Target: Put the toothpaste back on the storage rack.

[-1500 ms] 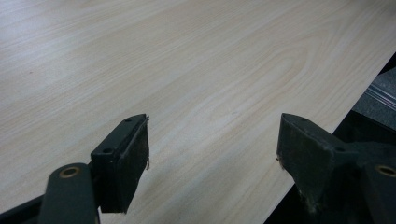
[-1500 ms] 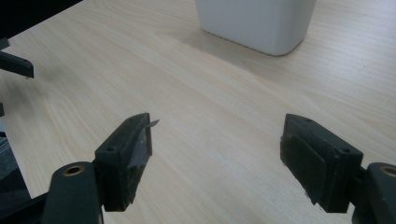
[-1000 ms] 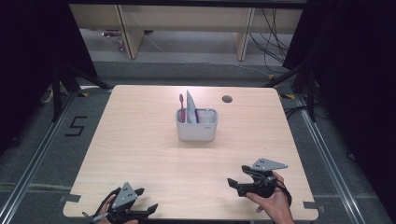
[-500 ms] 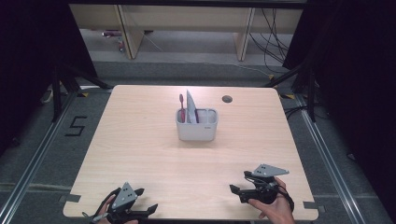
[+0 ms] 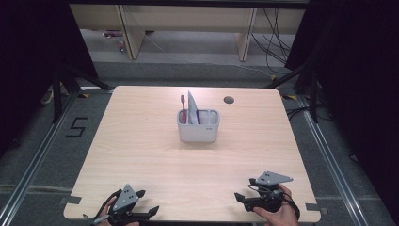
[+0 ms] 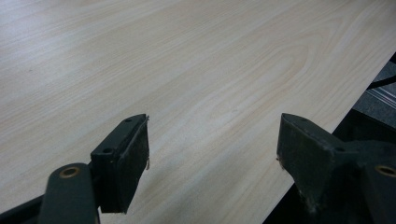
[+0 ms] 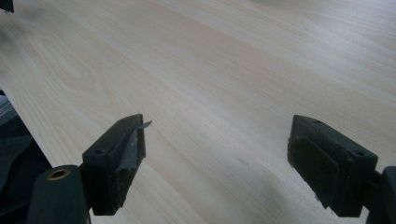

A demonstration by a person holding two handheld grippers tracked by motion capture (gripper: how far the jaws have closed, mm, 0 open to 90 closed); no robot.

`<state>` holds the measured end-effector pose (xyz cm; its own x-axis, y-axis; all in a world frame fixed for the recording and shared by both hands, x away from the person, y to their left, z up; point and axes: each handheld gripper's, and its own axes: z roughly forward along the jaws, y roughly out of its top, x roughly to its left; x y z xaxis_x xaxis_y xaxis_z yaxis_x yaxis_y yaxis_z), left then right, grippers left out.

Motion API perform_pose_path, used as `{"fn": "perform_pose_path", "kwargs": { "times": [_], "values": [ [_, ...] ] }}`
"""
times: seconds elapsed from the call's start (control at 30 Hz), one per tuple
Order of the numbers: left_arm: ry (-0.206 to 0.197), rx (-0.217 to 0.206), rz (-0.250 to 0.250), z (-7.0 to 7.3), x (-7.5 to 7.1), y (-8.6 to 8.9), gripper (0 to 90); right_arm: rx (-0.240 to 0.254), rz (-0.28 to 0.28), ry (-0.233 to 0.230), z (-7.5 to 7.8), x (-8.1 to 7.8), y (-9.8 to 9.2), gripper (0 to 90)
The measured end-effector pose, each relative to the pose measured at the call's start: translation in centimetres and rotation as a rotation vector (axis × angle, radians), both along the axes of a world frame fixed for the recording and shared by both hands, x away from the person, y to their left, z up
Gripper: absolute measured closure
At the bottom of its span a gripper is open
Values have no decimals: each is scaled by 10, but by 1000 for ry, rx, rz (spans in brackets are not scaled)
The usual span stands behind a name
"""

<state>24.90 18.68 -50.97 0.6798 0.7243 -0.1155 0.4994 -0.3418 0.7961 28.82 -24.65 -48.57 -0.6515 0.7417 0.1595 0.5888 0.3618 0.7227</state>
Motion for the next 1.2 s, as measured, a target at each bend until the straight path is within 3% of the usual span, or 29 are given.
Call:
{"fn": "perform_pose_path", "kwargs": {
  "times": [0.03,0.07,0.13,0.2,0.23,0.27,0.3,0.33,0.37,0.4,0.43,0.47,0.5,0.6,0.63,0.67,0.73,0.83,0.87,1.2],
  "values": [
    [1,2,-1,0,0,0,248,-3,-21,16,1,-3,1,199],
    [2,3,0,0,0,0,248,-16,5,-12,-1,-1,-1,199],
    [1,35,-10,1,1,2,248,-5,-1,10,-1,-4,-1,199],
    [3,41,-11,1,1,2,248,-18,-6,-4,-1,-6,-2,199],
    [0,34,-9,1,1,2,248,-18,6,-19,-3,-5,-3,199],
    [-4,23,-7,0,1,1,248,-4,11,19,-3,-7,-3,198],
    [-1,0,0,0,0,0,248,-26,13,-11,-4,-7,-5,197],
    [-1,2,1,0,0,0,248,-21,13,5,-5,-8,-4,197],
    [-1,2,1,0,0,0,248,-37,9,-11,-5,-9,-6,197],
    [-2,-1,1,0,0,0,248,-22,9,17,-5,-11,-5,197],
    [-2,-1,1,0,0,0,248,-40,15,-5,-5,-11,-6,197],
    [-1,2,0,0,0,0,248,-25,5,17,-5,-13,-5,196],
    [-1,2,0,0,0,0,248,-42,16,-11,-6,-13,-7,196],
    [-3,1,1,0,0,0,248,-37,17,1,-7,-16,-7,194],
    [-2,1,1,0,0,0,248,-17,1,32,-7,-18,-6,194],
    [-2,1,1,0,0,0,248,-41,34,3,-6,-16,-9,194],
    [-2,1,1,0,0,0,248,-42,32,-4,-6,-17,-10,194],
    [0,5,0,0,0,0,248,-35,-7,30,-5,-22,-9,195],
    [1,5,0,0,0,0,248,-49,10,-4,-6,-20,-11,194],
    [-1,5,2,0,0,0,248,-36,27,10,-7,-19,-11,194]
  ]
}}
